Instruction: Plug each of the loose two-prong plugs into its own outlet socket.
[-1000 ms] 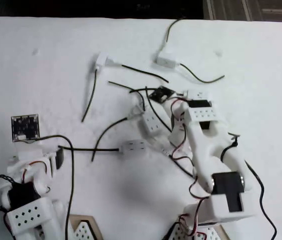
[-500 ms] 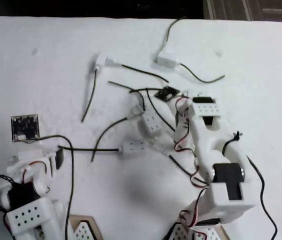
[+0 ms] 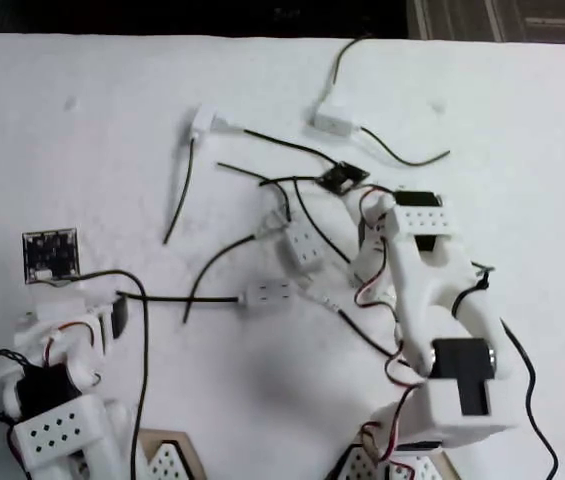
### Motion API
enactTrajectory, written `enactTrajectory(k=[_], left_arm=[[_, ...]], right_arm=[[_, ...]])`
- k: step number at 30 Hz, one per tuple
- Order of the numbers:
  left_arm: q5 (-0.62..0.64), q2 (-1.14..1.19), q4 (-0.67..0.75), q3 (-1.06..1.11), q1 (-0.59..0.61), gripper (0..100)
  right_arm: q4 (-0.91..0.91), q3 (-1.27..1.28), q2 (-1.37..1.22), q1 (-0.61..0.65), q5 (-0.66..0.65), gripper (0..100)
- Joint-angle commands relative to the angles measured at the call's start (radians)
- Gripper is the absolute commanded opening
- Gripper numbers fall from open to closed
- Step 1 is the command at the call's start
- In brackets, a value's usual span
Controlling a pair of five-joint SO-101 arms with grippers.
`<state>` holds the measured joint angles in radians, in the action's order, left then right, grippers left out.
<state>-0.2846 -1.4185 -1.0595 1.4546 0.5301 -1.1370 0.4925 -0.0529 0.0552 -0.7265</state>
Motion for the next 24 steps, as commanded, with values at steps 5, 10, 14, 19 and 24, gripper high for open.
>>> enactTrajectory(k=[5,10,14,19,24], left_arm=[[-0.003,-0.012,0.018,-0.005,0.008,30],[-0.003,-0.012,0.018,-0.005,0.008,30],[-0.003,-0.012,0.018,-0.005,0.008,30],[-0.003,-0.012,0.018,-0.005,0.008,30],[-0.003,-0.012,0.018,-0.005,0.008,30]], right_arm=[[0.044,-0.032,-0.054,-0.019,-0.002,12.6],[-0.041,-0.026,-0.062,0.047,0.006,12.6],[-0.088,-0.026,-0.064,0.117,0.052,12.6],[-0.088,-0.028,-0.064,0.139,0.081,12.4],[-0.091,-0.026,-0.064,0.137,0.084,9.1]])
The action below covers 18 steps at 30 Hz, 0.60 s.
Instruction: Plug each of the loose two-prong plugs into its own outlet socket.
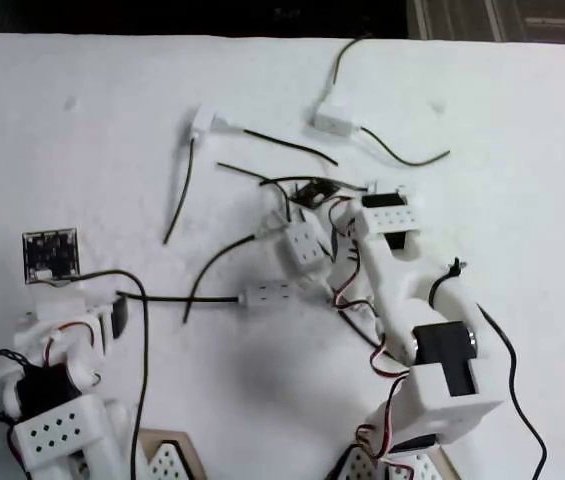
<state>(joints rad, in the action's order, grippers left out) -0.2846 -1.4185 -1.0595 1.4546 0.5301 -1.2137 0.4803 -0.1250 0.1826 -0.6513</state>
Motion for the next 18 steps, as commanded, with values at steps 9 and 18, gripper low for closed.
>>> enactTrajectory(k=[9,18], left_arm=[[-0.003,-0.012,0.018,-0.005,0.008,30],[-0.003,-0.012,0.046,0.011,0.007,30]], right_arm=[[-0.074,-0.021,0.05,0.033,0.008,1.6],[-0.148,0.0,0.288,0.041,0.002,1.6]])
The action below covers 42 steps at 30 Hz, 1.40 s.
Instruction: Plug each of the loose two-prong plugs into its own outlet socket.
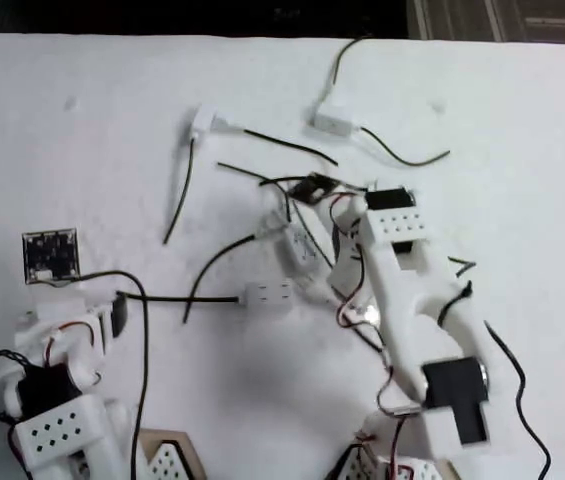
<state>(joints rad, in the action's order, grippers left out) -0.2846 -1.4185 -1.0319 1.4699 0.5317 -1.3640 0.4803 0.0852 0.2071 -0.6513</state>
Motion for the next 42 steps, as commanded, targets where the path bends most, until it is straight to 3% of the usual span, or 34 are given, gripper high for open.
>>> enactTrajectory(k=[1,7,14,19,22,35,42], left_arm=[[-0.003,-0.012,0.018,-0.005,0.005,30],[-0.003,-0.012,0.018,-0.005,0.005,30],[-0.003,-0.012,0.018,-0.005,0.005,30],[-0.003,-0.012,0.018,-0.005,0.005,30],[-0.003,-0.012,0.018,-0.005,0.005,30],[0.006,-0.012,0.018,-0.041,0.001,30],[0.109,-0.012,0.017,-0.14,-0.053,30]], right_arm=[[0.025,0.012,0.074,0.018,0.0,1.6],[0.22,0.103,-0.045,0.012,-0.084,1.6],[0.229,0.109,-0.211,0.056,-0.003,10.1],[0.229,0.104,-0.24,0.074,-0.003,1.2],[0.225,0.104,-0.211,0.068,-0.003,1.5],[-0.073,0.112,0.328,0.079,0.003,1.7],[-0.102,0.201,0.7,0.203,0.114,1.7]])
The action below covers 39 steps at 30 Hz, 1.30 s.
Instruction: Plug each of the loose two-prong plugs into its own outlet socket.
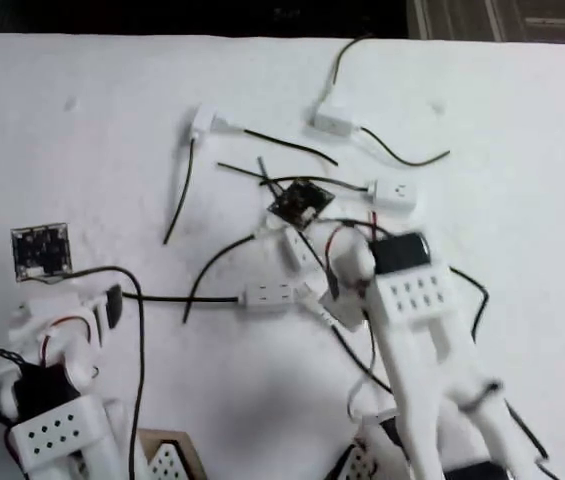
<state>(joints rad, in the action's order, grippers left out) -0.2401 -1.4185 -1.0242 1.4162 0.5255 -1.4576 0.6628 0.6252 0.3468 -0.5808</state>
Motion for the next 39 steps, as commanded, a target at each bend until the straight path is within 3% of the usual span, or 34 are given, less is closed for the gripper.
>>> enactTrajectory(k=[1,6,13,18,25,33,39], left_arm=[[0.077,-0.012,0.009,-0.104,-0.061,30],[0.176,-0.013,0.009,-0.196,-0.13,27],[0.19,-0.013,-0.052,-0.336,-0.331,2],[0.196,-0.091,-0.097,-0.384,-0.449,2],[0.196,-0.426,-0.103,-0.275,-0.648,2],[0.196,-0.406,-0.098,-0.21,-0.75,2],[0.189,-0.406,-0.098,-0.204,-0.903,2]], right_arm=[[-0.008,0.032,0.211,0.091,0.057,1.7],[-0.007,0.052,0.42,0.205,0.158,1.7],[0.125,0.115,0.622,0.325,0.278,1.7],[0.237,0.227,0.739,0.42,0.316,1.7],[0.341,0.362,0.843,0.529,0.321,1.7],[0.44,0.463,0.854,0.544,0.322,1.7],[0.519,0.514,0.852,0.544,0.322,1.7]])
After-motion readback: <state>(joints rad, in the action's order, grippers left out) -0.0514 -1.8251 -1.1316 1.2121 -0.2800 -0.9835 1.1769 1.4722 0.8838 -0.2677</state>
